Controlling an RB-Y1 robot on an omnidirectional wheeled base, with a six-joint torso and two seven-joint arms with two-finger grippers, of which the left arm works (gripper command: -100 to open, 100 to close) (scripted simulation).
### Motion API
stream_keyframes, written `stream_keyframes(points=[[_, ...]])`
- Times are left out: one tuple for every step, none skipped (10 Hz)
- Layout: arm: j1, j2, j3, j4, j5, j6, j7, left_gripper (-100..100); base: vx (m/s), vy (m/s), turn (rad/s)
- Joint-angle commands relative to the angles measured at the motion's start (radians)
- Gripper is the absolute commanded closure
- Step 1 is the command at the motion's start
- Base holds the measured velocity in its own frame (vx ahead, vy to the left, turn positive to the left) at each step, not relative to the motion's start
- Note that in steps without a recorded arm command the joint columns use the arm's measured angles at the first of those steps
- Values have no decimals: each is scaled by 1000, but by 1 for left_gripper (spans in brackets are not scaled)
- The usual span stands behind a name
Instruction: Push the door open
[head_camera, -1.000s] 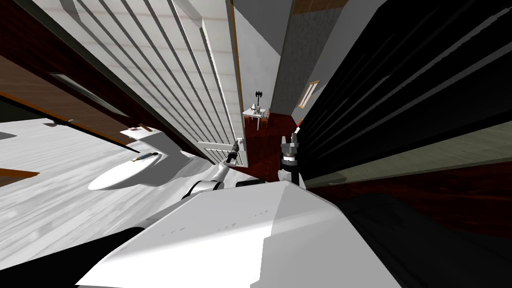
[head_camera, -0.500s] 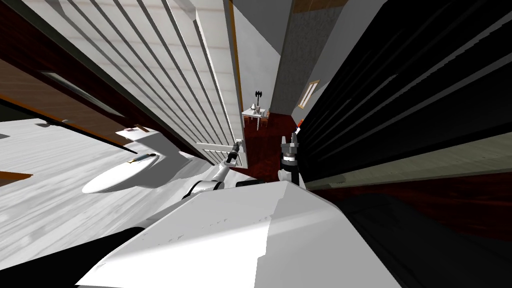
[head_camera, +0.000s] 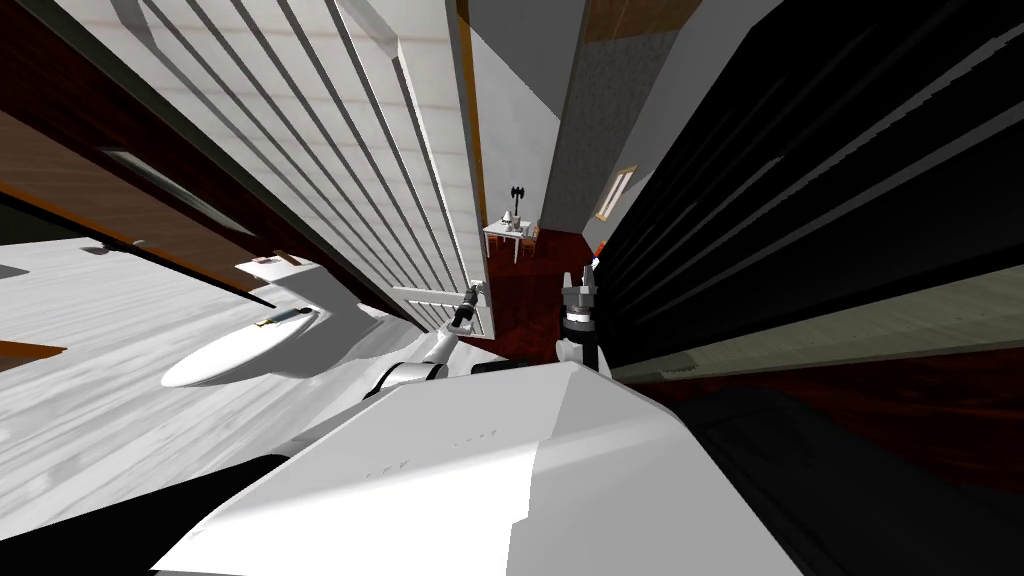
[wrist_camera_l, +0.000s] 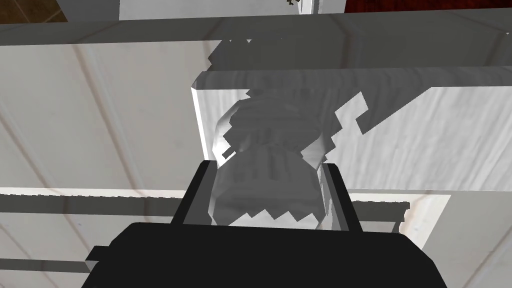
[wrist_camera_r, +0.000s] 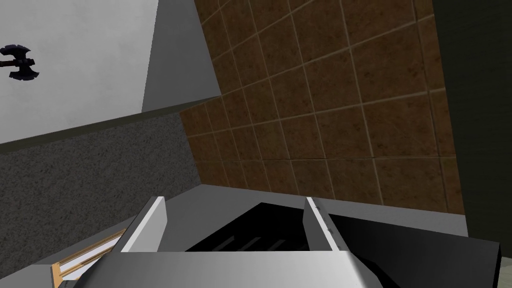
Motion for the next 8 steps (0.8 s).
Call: stream_keyframes(points=[[-5,12,14,-13,4,3,-5,100,157,-77,46],[-5,17,21,-12,7,3,-9,100,167,-78,32],[-5,19,26,-12,8,3,-11,100,154,-93,22],[-5,23,35,-12,11,4,-14,100,170,-86,41],[-5,28,45,-11,14,4,-19,100,193,-103,68],[-5,32,55,-11,18,5,-23,100,210,-115,76],[-5,36,66,-10,21,5,-28,100,201,-128,70],[-5,38,72,-10,23,5,-31,100,151,-102,44]])
